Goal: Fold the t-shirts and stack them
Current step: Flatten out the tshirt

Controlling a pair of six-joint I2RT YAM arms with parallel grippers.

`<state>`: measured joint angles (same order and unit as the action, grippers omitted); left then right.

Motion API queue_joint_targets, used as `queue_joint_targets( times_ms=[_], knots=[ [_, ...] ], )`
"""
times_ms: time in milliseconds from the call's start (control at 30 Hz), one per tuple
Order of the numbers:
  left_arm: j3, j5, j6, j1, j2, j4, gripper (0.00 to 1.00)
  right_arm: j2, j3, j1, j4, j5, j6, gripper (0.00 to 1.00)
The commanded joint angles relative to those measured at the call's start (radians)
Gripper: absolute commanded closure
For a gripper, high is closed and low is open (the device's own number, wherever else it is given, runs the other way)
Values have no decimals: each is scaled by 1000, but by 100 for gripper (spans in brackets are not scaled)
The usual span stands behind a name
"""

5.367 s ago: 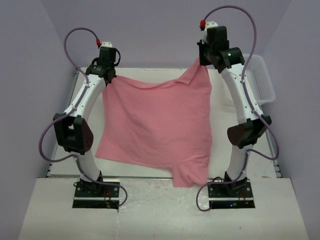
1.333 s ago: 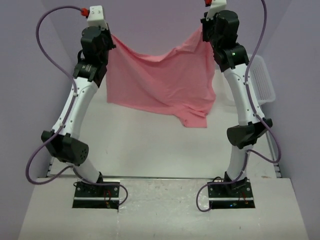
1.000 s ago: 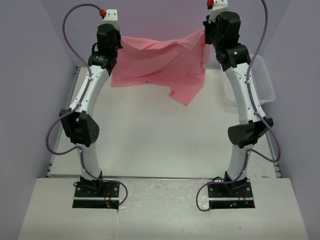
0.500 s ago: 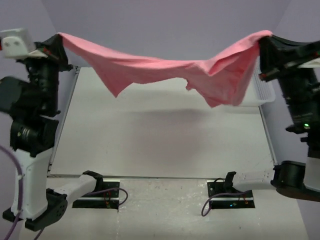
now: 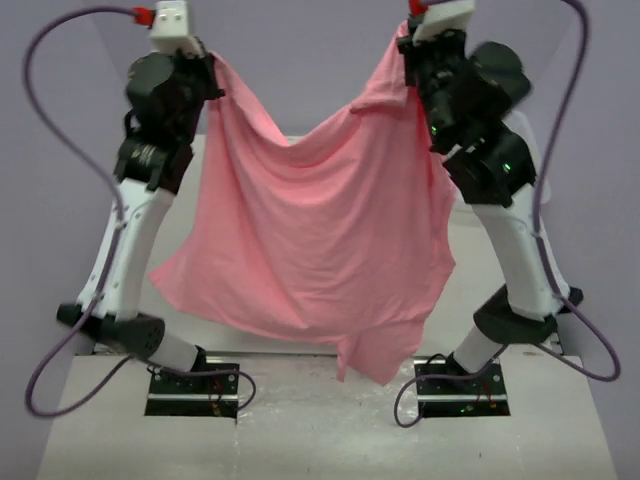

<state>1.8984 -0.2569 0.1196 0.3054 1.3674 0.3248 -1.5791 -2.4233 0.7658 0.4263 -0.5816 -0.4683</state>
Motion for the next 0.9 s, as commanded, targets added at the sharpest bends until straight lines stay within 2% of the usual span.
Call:
queue_joint_targets(
  times_ms=[0,33,67,100,133,167,233,300,367,500,700,800,867],
  knots=[
    [111,59,-8,-63,252,34,100,-157,-107,-183,124,238,156,100],
    [237,71,-9,-98,445,52,100,-241,-182,-250,138,314,190,100],
    [325,71,-9,-98,447,80,100,-278,-213,-276,137,347,191,100],
    [422,99,-14,-130,522,106,100,-309,-232,-301,128,376,207,100],
    [512,110,-20,-143,664,124,100,-330,-237,-321,96,399,214,100],
    [712,117,-29,-159,727,173,100,-357,-231,-351,82,420,215,100],
    [768,127,-57,-173,785,162,100,-367,-227,-376,60,449,232,100],
    [566,146,-55,-201,678,18,100,-377,-234,-410,43,468,232,100],
    [475,163,-29,-227,635,-39,100,-369,-249,-428,43,471,234,100],
    [455,182,-28,-229,578,-26,100,-303,-206,-430,39,486,244,100],
    [260,156,5,-229,504,-44,100,-314,-120,-445,95,505,278,100],
    [64,154,38,-230,455,-93,100,-343,-41,-477,181,537,358,100],
    [-161,133,95,-232,440,-110,100,-340,234,-484,180,574,429,100]
  ],
)
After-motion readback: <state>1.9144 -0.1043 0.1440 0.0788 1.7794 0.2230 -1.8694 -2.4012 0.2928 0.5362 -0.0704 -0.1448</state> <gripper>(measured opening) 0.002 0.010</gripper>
